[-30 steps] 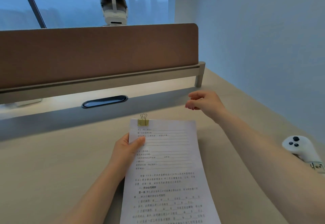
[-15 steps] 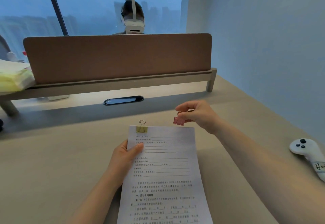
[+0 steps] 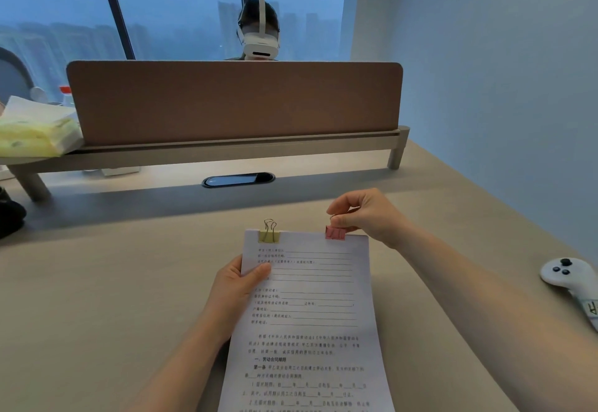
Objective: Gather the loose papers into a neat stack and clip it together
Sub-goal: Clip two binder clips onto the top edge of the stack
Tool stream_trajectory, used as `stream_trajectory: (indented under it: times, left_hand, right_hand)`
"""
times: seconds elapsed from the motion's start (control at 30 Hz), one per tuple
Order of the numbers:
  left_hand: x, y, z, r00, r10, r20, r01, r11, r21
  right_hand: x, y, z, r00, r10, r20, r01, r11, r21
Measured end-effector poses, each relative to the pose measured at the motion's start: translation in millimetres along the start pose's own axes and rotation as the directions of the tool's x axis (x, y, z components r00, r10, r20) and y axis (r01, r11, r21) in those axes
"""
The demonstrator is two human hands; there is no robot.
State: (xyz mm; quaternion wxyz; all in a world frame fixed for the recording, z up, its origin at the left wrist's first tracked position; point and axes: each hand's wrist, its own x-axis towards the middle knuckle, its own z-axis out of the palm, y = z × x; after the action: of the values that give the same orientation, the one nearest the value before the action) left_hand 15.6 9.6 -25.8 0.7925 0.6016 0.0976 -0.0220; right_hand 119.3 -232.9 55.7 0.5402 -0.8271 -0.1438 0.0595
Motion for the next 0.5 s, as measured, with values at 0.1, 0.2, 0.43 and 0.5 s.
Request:
stream_trajectory:
  times: [0.1,0.2,0.43,0.5]
  left_hand:
    - [1.2,-0.8,-0.5,1.000,0.006,-0.001,-0.006,1.000,-0.022]
    - [2.0,-1.4,-1.2,1.000,0.009,-0.011,-0.010,0.999,-0.033]
    - [4.4,-3.4,-3.1,0.999,0.009,-0.031,-0.010,0.999,-0.037]
    - [4.6,-3.5,-3.0,0.999,0.009,-0.033,-0.010,0.999,-0.038]
  right_hand:
    - [-0.6,1.5,-2.1,1.000,0.015,0.017,-0.014,1.000,-0.023]
    - [-0.8,3.1,-3.4,1.000,0.022,0.011,-0.022,0.999,-0.048]
    - [-1.3,4.8,-9.0,0.998,0.056,0.017,-0.055,0.996,-0.075]
    - [-1.6,5.7,-9.9,0.998,0.061,0.021,-0.059,0.995,-0.078]
